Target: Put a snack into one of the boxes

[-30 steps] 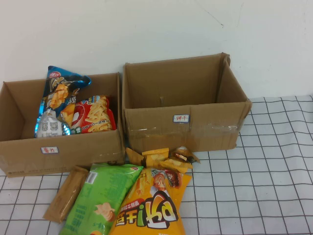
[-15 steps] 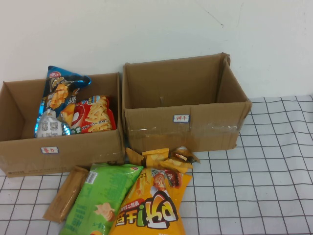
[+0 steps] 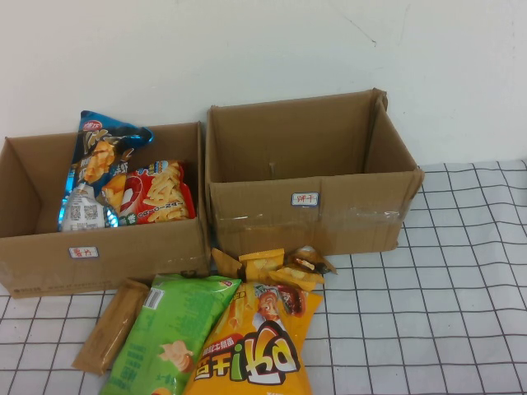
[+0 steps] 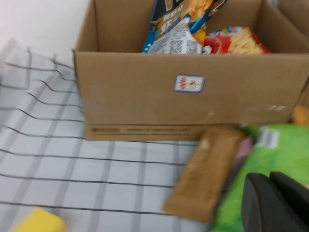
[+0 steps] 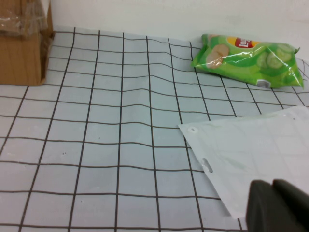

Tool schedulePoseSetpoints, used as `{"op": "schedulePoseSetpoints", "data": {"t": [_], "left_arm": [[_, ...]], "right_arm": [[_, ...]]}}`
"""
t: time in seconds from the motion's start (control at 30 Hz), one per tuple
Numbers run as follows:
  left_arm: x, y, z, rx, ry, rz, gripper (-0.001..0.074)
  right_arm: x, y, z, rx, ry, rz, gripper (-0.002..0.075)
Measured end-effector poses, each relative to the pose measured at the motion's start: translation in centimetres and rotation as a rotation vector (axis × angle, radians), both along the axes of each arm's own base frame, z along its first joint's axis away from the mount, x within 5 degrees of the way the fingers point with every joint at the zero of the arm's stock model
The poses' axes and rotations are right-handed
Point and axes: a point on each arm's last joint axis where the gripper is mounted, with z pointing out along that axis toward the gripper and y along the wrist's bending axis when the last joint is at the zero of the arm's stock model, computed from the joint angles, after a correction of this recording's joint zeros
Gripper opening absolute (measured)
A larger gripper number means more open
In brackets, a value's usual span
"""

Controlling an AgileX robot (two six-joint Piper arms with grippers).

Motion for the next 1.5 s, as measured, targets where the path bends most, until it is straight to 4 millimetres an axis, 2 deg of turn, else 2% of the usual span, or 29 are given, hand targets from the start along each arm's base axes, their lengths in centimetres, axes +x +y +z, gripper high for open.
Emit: {"op": "schedulePoseSetpoints", "data": {"t": [0.1, 0.27, 0.33, 0.53, 0.6, 0.7, 0.87, 1.0, 1.1, 1.2, 1.23, 1.27, 1.37, 1.5], "left_arm": [[0.1, -0.3, 0.1, -0.175, -0.013, 0.010, -0.0001], [0.1, -1.2, 1.0, -0.814, -0.032, 0.043, -0.0001], [0.1, -1.3, 1.3, -0.928, -0.035, 0.044, -0.0001], [0.2, -1.0, 2.0, -1.063, -0.106, 0.065, -0.0001], [0.2, -1.0, 2.0, -1.021, -0.113, 0.057, -0.0001], [-0.1, -1.7, 2.6, -0.832, -0.066, -0.029, -0.0001], [-0.1, -2.8, 6.7, -0.540, 0.089, -0.172, -0.0001], [1.6, -3.1, 9.5, -0.322, 0.257, -0.237, -0.0001], [3.7, -3.1, 11.5, -0.153, 0.363, -0.289, -0.0001], [6.2, -3.0, 12.3, -0.026, 0.475, -0.335, 0.0016], [7.2, -3.0, 12.4, -0.006, 0.506, -0.347, 0.0036], [9.0, -3.2, 12.2, 0.023, 0.567, -0.373, 0.0097], [11.3, -3.8, 11.6, 0.076, 0.632, -0.439, 0.0249], [14.0, -4.5, 9.3, 0.065, 0.753, -0.460, 0.0496]], "right_arm": [[0.0, 0.0, 0.0, 0.000, 0.000, 0.000, 0.0000], [0.0, 0.0, 0.0, 0.000, 0.000, 0.000, 0.0000], [0.0, 0.0, 0.0, 0.000, 0.000, 0.000, 0.0000], [0.0, 0.0, 0.0, 0.000, 0.000, 0.000, 0.0000], [0.0, 0.0, 0.0, 0.000, 0.000, 0.000, 0.0000], [0.0, 0.0, 0.0, 0.000, 0.000, 0.000, 0.0000], [0.0, 0.0, 0.0, 0.000, 0.000, 0.000, 0.0000], [0.0, 0.0, 0.0, 0.000, 0.000, 0.000, 0.0000], [0.0, 0.0, 0.0, 0.000, 0.000, 0.000, 0.0000], [0.0, 0.0, 0.0, 0.000, 0.000, 0.000, 0.0000], [0.0, 0.0, 0.0, 0.000, 0.000, 0.000, 0.0000], [0.0, 0.0, 0.0, 0.000, 0.000, 0.000, 0.0000], [0.0, 0.0, 0.0, 0.000, 0.000, 0.000, 0.0000], [0.0, 0.0, 0.0, 0.000, 0.000, 0.000, 0.0000]]}}
